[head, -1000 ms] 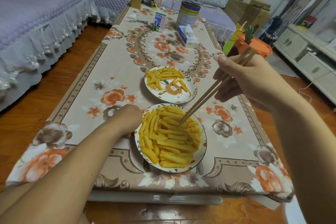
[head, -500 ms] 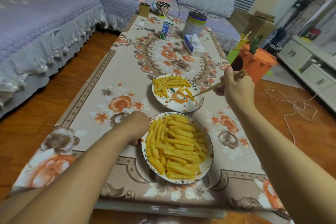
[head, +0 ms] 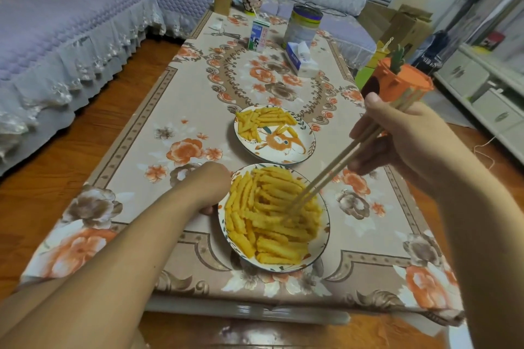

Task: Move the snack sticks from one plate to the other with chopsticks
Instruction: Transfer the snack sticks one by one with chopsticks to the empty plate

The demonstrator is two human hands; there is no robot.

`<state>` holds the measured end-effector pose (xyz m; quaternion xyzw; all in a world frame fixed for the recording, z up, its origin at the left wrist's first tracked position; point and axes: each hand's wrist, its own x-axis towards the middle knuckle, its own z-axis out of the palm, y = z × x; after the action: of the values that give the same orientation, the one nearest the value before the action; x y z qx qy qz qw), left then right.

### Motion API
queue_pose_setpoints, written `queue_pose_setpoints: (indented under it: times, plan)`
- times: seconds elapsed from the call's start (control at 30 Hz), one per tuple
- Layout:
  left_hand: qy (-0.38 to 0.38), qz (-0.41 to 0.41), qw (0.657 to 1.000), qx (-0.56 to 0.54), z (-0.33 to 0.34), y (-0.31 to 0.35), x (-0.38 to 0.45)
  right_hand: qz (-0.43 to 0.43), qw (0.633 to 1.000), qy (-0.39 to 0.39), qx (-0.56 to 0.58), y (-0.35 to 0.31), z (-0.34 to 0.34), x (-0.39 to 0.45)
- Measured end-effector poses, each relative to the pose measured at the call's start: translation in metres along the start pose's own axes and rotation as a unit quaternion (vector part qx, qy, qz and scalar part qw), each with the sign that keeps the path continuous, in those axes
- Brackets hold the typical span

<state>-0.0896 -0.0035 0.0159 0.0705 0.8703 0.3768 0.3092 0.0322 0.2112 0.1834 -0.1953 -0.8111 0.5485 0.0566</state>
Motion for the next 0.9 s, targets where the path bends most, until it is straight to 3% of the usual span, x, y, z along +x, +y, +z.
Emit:
queue_pose_setpoints:
  times: [0.23, 0.47, 0.63, 0.9]
  plan:
    - [0.002, 0.001, 1.0, 0.0, 0.003, -0.001, 0.002, -0.002, 0.998, -0.029, -0.05, 0.008, 0.005, -0.016]
    - [-0.005, 0.012, 0.999, 0.05, 0.002, -0.003, 0.007, -0.033, 0.998, 0.049, -0.024, 0.006, -0.022, -0.009]
    - [-0.004, 0.007, 0.999, 0.038, 0.0, -0.005, 0.01, -0.041, 0.994, -0.054, -0.091, 0.01, -0.019, -0.009]
    - [0.003, -0.001, 1.0, 0.02, 0.001, -0.003, 0.007, -0.044, 0.991, -0.09, -0.086, 0.027, -0.004, -0.004]
